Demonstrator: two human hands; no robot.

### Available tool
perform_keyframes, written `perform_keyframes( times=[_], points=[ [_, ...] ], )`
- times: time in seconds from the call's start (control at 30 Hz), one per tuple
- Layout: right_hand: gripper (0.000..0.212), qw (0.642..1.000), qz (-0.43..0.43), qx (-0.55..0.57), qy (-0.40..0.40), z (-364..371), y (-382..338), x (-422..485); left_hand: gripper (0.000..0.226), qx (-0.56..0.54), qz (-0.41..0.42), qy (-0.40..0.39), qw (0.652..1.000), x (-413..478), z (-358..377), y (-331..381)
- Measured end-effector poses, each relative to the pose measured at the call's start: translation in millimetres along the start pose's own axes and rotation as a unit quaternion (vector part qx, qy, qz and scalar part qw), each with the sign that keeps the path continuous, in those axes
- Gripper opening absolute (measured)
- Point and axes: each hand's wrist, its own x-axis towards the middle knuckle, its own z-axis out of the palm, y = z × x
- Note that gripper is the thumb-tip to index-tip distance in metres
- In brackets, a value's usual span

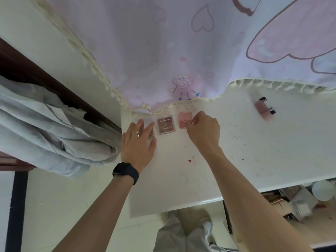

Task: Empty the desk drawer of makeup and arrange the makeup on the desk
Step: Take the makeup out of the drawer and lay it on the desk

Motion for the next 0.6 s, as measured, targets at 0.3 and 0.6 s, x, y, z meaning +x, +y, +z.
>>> perform_keyframes(
  times=[0.3,0.6],
  points=[
    [0.028,0.997,-0.041,0.069,0.016,10,14,-14,0.057,0.002,-0.010,-0.020,1.000,-1,-5,1],
    [0.023,0.972,-0.022,0.229,0.042,-30,64,-92,0.059,-0.011,0.026,0.005,1.000,-15,-14,47]
  ],
)
